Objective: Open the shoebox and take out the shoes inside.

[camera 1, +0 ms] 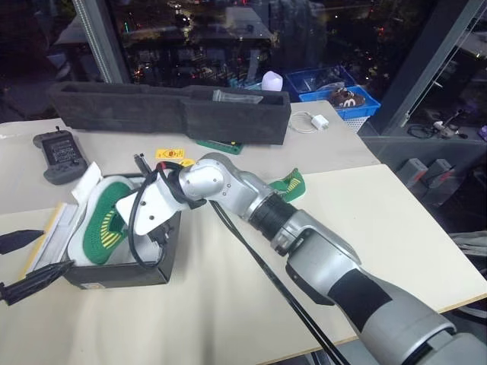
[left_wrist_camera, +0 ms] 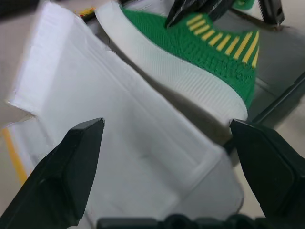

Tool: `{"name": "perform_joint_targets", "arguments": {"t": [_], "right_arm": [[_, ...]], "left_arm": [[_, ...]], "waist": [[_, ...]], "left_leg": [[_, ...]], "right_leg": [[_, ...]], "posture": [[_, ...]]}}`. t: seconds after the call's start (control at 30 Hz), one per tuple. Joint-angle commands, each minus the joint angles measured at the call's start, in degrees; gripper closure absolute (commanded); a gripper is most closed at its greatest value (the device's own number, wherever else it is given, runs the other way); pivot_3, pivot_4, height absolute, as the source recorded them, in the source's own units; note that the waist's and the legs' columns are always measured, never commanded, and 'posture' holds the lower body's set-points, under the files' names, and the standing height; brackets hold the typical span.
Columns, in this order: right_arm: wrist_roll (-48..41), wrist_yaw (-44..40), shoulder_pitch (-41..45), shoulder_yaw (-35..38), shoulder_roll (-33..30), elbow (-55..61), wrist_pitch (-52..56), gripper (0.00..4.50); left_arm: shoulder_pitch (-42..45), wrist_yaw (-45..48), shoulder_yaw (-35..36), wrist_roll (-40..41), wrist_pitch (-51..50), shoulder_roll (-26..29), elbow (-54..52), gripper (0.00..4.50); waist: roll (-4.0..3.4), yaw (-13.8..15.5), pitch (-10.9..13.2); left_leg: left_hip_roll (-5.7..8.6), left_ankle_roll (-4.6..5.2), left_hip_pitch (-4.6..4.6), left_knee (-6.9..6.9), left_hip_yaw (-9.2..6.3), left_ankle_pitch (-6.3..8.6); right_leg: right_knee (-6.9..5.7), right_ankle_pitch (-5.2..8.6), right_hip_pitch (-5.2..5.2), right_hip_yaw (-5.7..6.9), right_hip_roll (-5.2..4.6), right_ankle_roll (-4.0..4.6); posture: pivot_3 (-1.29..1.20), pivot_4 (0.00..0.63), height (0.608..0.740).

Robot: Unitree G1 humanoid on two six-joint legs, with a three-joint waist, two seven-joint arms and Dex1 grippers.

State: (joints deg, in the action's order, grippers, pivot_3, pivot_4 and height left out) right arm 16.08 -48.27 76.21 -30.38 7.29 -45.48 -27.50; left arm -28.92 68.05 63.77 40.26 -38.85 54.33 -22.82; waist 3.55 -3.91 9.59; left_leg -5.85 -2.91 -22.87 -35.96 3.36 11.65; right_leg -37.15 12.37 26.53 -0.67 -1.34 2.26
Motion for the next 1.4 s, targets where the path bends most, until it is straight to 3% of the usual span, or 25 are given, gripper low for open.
{"name": "perform_joint_targets", "arguments": {"t": [0.03,0.23,0.33,0.47,0.77,1.03,1.2,1.4], "right_arm": [[-5.9,-1.9,-0.8,4.5,1.0,4.1,4.2,4.46],[-9.6,-7.7,-4.2,4.8,1.2,6.1,11.1,4.46],[-17.4,-13.1,-6.9,7.8,3.5,10.1,21.7,4.46],[-14.2,-11.4,-7.4,5.4,1.8,9.5,19.5,4.46],[-21.4,-14.0,-8.8,11.9,-4.3,20.1,30.5,4.46],[-27.9,-18.2,-11.8,18.6,-21.2,38.5,47.3,4.46],[-28.6,-22.0,-16.0,19.4,-35.0,49.3,54.6,4.46],[-28.3,-22.7,-21.6,19.5,-46.0,56.9,60.1,4.46]], "left_arm": [[0.6,-0.2,-0.2,-0.9,0.9,1.1,0.2,0.0],[1.8,0.2,-1.1,-1.3,0.9,1.8,0.9,0.0],[2.1,0.3,-1.4,-1.6,1.0,1.9,1.2,0.0],[2.5,0.4,-2.0,-1.6,0.9,1.8,1.0,0.0],[3.3,0.4,-3.4,-1.8,1.0,1.8,1.3,0.0],[6.4,0.6,-6.7,0.7,0.2,1.8,-0.3,0.0],[8.1,-0.7,-10.5,1.8,0.0,1.2,-1.9,0.0],[10.7,-2.2,-14.6,1.7,0.3,1.3,-1.8,0.0]], "waist": [[0.0,0.0,0.0],[0.0,-0.1,0.0],[0.01,0.0,0.0],[0.0,-0.1,0.0],[0.01,0.2,0.0],[0.0,1.6,0.0],[0.11,1.8,-0.1],[-0.01,1.5,0.0]], "left_leg": [[0.0,0.0,0.0,-0.01,0.0,0.0],[-0.01,0.0,0.03,-0.03,0.0,0.0],[-0.03,0.0,0.01,-0.02,0.0,0.0],[-0.03,0.0,0.01,-0.03,0.01,0.0],[-0.03,0.0,0.0,-0.03,0.0,0.0],[-0.02,0.0,-0.01,-0.07,0.02,0.0],[-0.02,0.0,0.01,-0.06,0.06,0.0],[-0.01,0.02,0.09,-0.05,0.13,0.0]], "right_leg": [[0.0,0.0,-0.01,0.0,0.0,0.0],[-0.04,-0.01,-0.02,-0.01,0.02,0.0],[-0.04,0.0,-0.02,0.0,0.04,0.0],[-0.04,-0.01,-0.02,-0.01,0.03,0.0],[-0.03,0.0,-0.01,0.0,0.04,-0.01],[-0.03,0.0,-0.02,0.0,0.05,-0.02],[-0.01,0.02,-0.03,-0.04,0.05,-0.04],[-0.05,0.22,-0.02,-0.15,0.12,-0.39]], "posture": [[0.0,0.15,0.738],[0.0,0.15,0.738],[0.0,0.15,0.738],[0.0,0.15,0.738],[0.0,0.15,0.738],[0.0,0.15,0.738],[0.0,0.15,0.738],[0.0,0.15,0.738]]}}
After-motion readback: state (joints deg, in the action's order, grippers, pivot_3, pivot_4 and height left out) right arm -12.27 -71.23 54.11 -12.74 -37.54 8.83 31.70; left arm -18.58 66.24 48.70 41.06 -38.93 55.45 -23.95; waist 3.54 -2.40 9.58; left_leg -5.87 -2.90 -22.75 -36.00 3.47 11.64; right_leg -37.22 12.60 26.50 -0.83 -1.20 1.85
